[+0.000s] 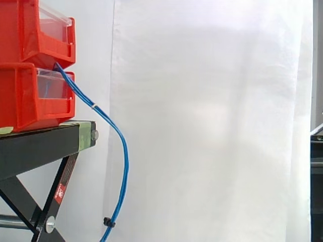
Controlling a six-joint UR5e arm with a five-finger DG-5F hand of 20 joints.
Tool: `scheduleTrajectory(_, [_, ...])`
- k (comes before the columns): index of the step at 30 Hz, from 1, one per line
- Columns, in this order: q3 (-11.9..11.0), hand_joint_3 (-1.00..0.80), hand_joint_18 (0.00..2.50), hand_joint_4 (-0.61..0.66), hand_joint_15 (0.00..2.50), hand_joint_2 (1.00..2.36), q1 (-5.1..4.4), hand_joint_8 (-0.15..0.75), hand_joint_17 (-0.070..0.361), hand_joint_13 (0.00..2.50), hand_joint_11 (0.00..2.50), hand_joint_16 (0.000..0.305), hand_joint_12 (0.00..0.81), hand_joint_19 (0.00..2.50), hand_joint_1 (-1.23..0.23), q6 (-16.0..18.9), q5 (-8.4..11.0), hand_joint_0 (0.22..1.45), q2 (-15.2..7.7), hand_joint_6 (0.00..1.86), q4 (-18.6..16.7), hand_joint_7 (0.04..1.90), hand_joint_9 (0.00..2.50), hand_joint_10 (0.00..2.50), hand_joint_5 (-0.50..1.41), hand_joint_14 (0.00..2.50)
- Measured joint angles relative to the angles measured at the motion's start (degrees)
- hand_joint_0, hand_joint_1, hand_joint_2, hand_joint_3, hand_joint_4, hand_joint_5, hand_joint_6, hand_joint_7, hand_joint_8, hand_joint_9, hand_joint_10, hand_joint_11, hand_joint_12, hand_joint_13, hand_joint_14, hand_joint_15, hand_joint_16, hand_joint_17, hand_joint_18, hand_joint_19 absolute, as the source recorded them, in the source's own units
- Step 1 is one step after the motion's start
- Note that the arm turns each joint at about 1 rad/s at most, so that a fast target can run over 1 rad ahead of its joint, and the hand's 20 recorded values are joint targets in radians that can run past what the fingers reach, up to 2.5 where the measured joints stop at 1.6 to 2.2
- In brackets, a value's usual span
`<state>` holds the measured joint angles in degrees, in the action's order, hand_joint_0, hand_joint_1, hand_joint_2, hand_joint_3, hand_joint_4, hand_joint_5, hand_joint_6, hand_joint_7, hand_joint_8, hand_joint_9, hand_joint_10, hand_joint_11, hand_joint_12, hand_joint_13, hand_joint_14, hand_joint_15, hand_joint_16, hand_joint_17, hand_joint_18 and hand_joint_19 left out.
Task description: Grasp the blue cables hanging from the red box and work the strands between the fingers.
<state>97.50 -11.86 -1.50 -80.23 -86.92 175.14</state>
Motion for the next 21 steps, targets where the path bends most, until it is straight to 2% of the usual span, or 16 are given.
scheduleTrajectory(8, [0.1, -1.0, 0.0, 0.21, 0.24, 1.0, 0.0, 0.368, 0.175, 0.0, 0.22, 0.078, 0.39, 0.03, -0.47, -0.08, -0.63, 0.68, -0.01, 0.01, 0.31, 0.72, 0.19, 0.0, -0.36, 0.0])
scheduleTrajectory(9, [0.3, -1.0, 0.0, 0.22, 0.2, 1.0, 0.0, 0.384, 0.179, 0.0, 0.18, 0.08, 0.403, 0.0, -0.5, -0.07, -0.67, 0.67, -0.01, 0.01, 0.3, 0.7, 0.25, 0.0, -0.32, 0.0])
scheduleTrajectory(10, [0.63, -1.0, 0.0, 0.21, 0.24, 1.0, 0.0, 0.369, 0.174, 0.0, 0.22, 0.077, 0.392, 0.04, -0.47, -0.05, -0.68, 0.68, -0.01, 0.01, 0.23, 0.72, 0.19, 0.0, -0.36, 0.0])
scheduleTrajectory(14, [3.14, -1.0, 0.0, 0.23, 0.2, 1.0, 0.0, 0.385, 0.178, 0.0, 0.17, 0.079, 0.406, 0.0, -0.5, 0.08, -0.67, 0.68, 0.0, 0.01, -1.33, 0.7, 0.26, 0.0, -0.31, 0.0])
scheduleTrajectory(18, [6.55, -1.0, 0.0, 0.23, 0.2, 1.0, 0.0, 0.389, 0.177, 0.0, 0.2, 0.079, 0.406, 0.0, -0.5, 0.06, -0.52, 0.68, 0.0, 0.01, -5.54, 0.7, 0.27, 0.0, -0.31, 0.0])
scheduleTrajectory(21, [8.17, -1.0, 0.0, 0.23, 0.2, 1.0, 0.0, 0.388, 0.177, 0.0, 0.2, 0.079, 0.406, 0.0, -0.5, 0.13, -0.43, 0.68, 0.0, 0.01, -7.19, 0.7, 0.27, 0.0, -0.31, 0.0])
